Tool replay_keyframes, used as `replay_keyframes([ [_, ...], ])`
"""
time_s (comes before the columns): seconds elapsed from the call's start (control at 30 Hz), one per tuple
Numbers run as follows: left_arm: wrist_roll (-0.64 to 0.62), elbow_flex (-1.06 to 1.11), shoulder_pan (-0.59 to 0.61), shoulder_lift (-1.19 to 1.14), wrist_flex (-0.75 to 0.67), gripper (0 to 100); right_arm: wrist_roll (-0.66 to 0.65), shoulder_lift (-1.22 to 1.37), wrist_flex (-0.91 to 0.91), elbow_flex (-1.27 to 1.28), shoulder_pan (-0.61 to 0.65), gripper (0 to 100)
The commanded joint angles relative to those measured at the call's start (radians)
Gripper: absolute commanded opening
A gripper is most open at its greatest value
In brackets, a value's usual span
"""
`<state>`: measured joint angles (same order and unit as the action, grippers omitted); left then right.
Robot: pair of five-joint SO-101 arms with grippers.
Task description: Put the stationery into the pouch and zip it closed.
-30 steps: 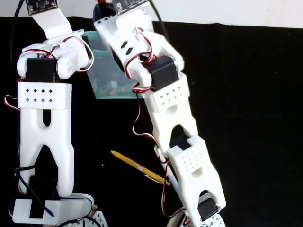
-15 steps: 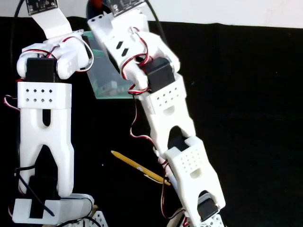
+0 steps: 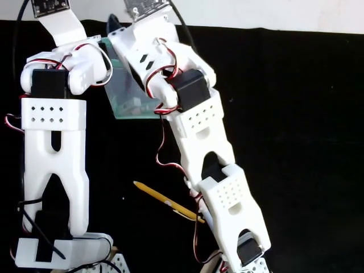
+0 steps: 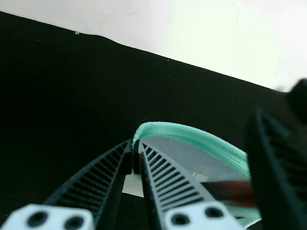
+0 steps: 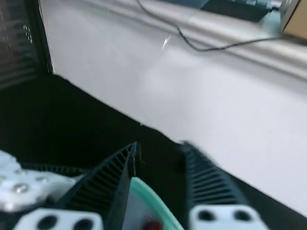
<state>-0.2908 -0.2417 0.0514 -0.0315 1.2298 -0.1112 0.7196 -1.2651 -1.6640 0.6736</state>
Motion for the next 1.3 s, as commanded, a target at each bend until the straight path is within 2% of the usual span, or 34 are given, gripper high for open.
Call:
replay_keyframes([
  [0.0, 0.006, 0.01, -0.024, -0.068, 0.005, 1, 0.006, -0.018, -0.013, -0.104, 0.004, 23.4],
  [0.2, 0.006, 0.01, -0.024, -0.065, 0.005, 1, 0.006, -0.025, -0.016, -0.104, 0.002, 23.4],
  [0.83, 0.006, 0.01, -0.024, -0.067, 0.005, 1, 0.0, -0.249, -0.415, -0.097, -0.024, 23.3],
  [0.93, 0.006, 0.01, -0.024, -0.068, 0.005, 1, -0.002, -0.255, -0.496, -0.096, -0.03, 20.5],
  [1.07, 0.006, 0.01, -0.024, -0.068, 0.005, 1, -0.002, -0.251, -0.499, -0.087, -0.074, 18.6],
  [1.27, 0.006, 0.01, -0.024, -0.068, 0.005, 1, -0.002, -0.311, -0.499, 0.223, -0.088, 18.5],
])
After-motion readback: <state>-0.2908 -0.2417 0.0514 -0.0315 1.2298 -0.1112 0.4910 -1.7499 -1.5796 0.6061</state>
